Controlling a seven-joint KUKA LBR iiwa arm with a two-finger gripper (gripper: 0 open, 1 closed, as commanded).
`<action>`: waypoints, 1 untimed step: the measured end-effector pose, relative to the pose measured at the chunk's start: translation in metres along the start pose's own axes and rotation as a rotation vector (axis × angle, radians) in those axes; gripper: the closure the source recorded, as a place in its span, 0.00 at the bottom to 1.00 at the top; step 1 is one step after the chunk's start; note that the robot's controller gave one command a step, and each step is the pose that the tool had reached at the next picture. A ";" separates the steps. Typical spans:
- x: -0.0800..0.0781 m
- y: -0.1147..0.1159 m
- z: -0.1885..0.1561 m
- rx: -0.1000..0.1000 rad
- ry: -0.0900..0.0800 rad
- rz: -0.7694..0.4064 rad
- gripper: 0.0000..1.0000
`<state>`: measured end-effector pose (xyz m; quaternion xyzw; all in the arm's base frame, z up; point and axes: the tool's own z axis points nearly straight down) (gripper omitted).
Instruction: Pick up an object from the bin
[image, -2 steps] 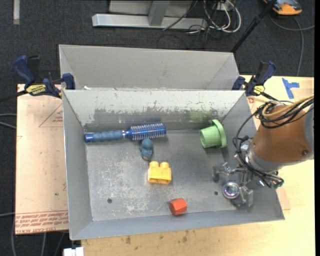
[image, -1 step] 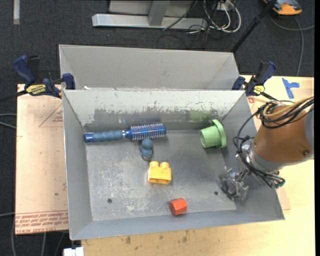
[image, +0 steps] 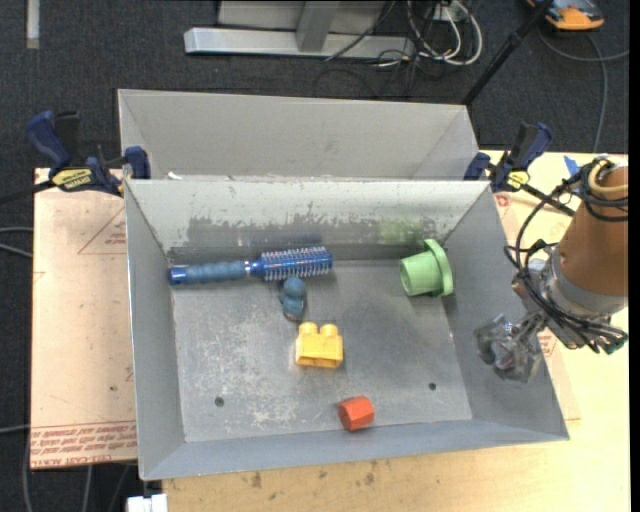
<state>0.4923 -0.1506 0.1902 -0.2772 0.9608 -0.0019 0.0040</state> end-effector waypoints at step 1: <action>-0.004 0.017 -0.077 -0.002 0.000 -0.251 1.00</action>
Offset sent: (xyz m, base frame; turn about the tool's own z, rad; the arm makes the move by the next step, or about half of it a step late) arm -0.0081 0.0156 0.0757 -0.2537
